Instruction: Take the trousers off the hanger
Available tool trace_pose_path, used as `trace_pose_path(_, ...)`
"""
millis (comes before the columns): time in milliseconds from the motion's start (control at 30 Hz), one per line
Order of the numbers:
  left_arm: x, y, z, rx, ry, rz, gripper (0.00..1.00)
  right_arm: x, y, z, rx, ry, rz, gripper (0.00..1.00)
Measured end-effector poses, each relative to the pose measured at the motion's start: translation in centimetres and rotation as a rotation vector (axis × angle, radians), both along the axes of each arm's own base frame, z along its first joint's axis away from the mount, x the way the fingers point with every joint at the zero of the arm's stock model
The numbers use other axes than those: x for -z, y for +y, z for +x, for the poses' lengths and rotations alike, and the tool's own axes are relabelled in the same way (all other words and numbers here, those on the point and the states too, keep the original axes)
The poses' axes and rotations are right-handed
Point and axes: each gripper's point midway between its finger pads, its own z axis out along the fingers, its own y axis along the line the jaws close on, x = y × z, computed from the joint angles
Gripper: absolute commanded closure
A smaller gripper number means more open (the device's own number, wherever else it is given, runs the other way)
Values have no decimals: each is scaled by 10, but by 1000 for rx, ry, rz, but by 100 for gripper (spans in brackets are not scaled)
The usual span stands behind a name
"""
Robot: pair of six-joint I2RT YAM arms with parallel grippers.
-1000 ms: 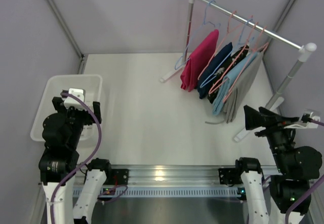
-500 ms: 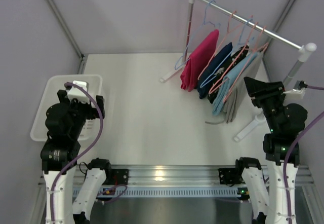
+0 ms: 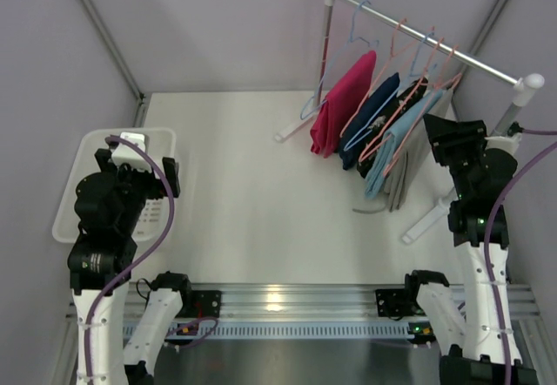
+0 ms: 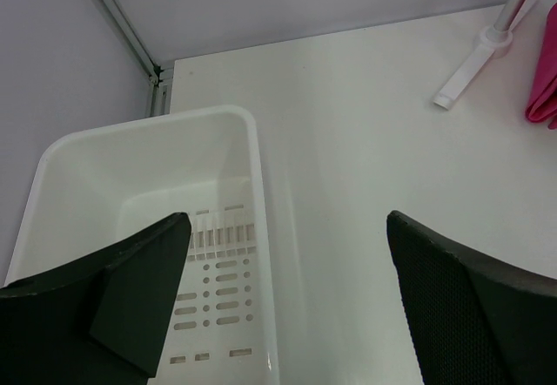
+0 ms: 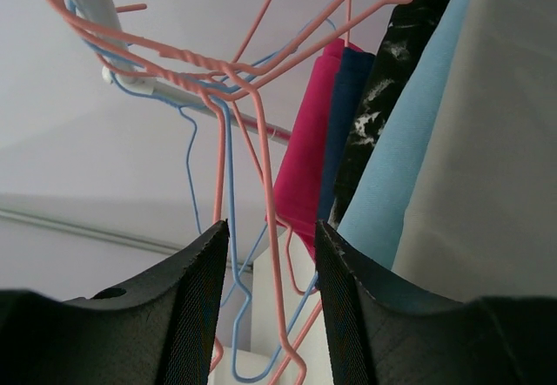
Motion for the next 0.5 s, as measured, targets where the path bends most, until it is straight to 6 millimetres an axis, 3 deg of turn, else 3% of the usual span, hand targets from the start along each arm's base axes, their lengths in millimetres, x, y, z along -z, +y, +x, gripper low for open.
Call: trace_pose_path(500, 1, 0, 5, -3, 1, -10, 1, -1, -3, 31, 4, -14, 8, 59)
